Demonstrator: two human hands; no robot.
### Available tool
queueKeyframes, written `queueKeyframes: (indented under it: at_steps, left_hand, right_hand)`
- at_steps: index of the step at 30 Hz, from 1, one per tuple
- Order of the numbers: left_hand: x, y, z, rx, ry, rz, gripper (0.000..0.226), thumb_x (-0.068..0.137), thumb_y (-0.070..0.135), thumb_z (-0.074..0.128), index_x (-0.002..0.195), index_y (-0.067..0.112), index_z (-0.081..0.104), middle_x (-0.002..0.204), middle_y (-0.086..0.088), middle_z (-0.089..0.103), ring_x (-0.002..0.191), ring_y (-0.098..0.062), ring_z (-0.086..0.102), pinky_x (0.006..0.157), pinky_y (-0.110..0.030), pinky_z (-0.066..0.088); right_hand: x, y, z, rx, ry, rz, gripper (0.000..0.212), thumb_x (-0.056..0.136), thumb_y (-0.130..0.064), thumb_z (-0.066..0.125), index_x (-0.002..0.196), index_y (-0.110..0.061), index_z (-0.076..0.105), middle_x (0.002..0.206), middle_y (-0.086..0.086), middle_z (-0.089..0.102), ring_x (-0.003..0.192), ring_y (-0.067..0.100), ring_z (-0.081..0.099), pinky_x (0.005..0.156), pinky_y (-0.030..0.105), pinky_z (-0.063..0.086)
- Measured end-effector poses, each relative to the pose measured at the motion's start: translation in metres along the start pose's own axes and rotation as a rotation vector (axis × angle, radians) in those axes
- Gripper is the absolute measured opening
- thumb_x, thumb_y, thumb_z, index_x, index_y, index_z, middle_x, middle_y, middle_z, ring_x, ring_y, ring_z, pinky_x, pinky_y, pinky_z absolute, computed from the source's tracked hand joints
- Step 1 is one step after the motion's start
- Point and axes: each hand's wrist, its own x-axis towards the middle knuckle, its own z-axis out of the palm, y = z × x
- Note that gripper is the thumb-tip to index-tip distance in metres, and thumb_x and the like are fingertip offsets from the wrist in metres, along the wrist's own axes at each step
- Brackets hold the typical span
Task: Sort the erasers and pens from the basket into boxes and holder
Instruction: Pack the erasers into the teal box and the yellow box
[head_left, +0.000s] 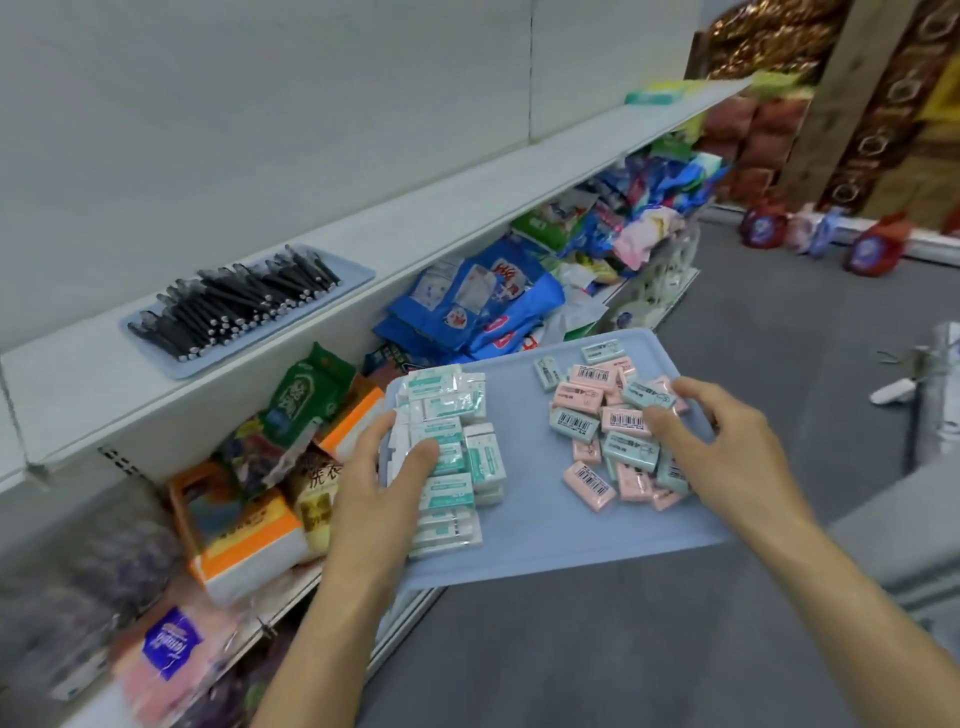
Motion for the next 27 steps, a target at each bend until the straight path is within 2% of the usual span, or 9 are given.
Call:
queueKeyframes:
  at_steps: [2,6,10,12,16,20,23,27]
  left_hand:
    - [0.011,0.001,0.037,-0.012,-0.026,-0.006,0.033,0.093,0.022,0.061,0.118,0.042,0.054,0.115,0.008,0.066,0.087,-0.007,0.071,0.067,-0.024,0.055]
    - [0.036,0.009,0.101,-0.016,-0.062,-0.032,0.036,0.093,0.022,0.061,0.127,0.032,0.053,0.113,0.005,0.067,0.079,-0.005,0.071,0.056,-0.016,0.052]
    - [0.068,0.020,0.156,-0.018,-0.109,-0.029,0.026,0.094,0.021,0.061,0.108,0.042,0.057,0.102,0.008,0.070,0.079,-0.009,0.072,0.058,-0.020,0.055]
    - [0.089,0.024,0.180,-0.018,-0.124,-0.032,0.025,0.093,0.020,0.061,0.104,0.042,0.056,0.102,0.007,0.071,0.080,-0.011,0.073,0.063,-0.026,0.056]
    - [0.137,0.028,0.227,0.021,-0.127,-0.010,0.028,0.092,0.025,0.063,0.110,0.045,0.054,0.108,0.003,0.070,0.084,-0.013,0.073,0.072,-0.032,0.057]
    - [0.194,0.033,0.274,0.008,-0.144,0.003,0.031,0.092,0.028,0.062,0.119,0.041,0.054,0.109,0.001,0.068,0.081,-0.011,0.072,0.064,-0.026,0.055]
    - [0.237,0.040,0.313,0.011,-0.166,-0.003,0.037,0.092,0.031,0.062,0.127,0.039,0.052,0.112,0.001,0.067,0.081,-0.010,0.072,0.063,-0.025,0.055]
    - [0.290,0.048,0.371,-0.034,-0.212,-0.004,0.032,0.093,0.027,0.062,0.122,0.038,0.053,0.108,0.004,0.070,0.082,-0.010,0.073,0.065,-0.027,0.055]
  right_hand:
    - [0.026,0.016,-0.022,-0.007,0.013,0.009,0.048,0.089,-0.040,0.064,0.133,-0.025,0.055,0.131,-0.004,0.057,0.116,0.016,0.054,0.094,0.035,0.045]
    - [0.074,0.041,-0.057,-0.011,0.039,0.050,0.047,0.087,-0.043,0.065,0.131,-0.028,0.056,0.128,-0.005,0.058,0.112,0.018,0.058,0.094,0.042,0.049]
    - [0.124,0.063,-0.080,0.007,0.073,0.067,0.046,0.087,-0.043,0.066,0.129,-0.027,0.057,0.122,-0.005,0.062,0.106,0.018,0.061,0.089,0.039,0.050]
    - [0.151,0.073,-0.087,0.013,0.082,0.069,0.047,0.087,-0.044,0.066,0.130,-0.028,0.057,0.121,-0.005,0.061,0.106,0.018,0.061,0.090,0.040,0.051]
    - [0.213,0.088,-0.100,0.012,0.094,0.070,0.049,0.087,-0.045,0.065,0.132,-0.026,0.056,0.123,-0.003,0.061,0.108,0.020,0.061,0.088,0.038,0.050]
    - [0.282,0.097,-0.110,0.019,0.111,0.064,0.052,0.086,-0.047,0.065,0.133,-0.028,0.055,0.125,-0.003,0.061,0.109,0.020,0.061,0.089,0.040,0.051]
    - [0.335,0.102,-0.121,0.003,0.128,0.060,0.052,0.086,-0.048,0.065,0.132,-0.028,0.055,0.125,-0.004,0.062,0.109,0.019,0.061,0.090,0.042,0.051]
    - [0.405,0.110,-0.141,0.004,0.152,0.046,0.051,0.086,-0.047,0.065,0.132,-0.026,0.056,0.122,-0.003,0.063,0.106,0.020,0.062,0.087,0.042,0.052]
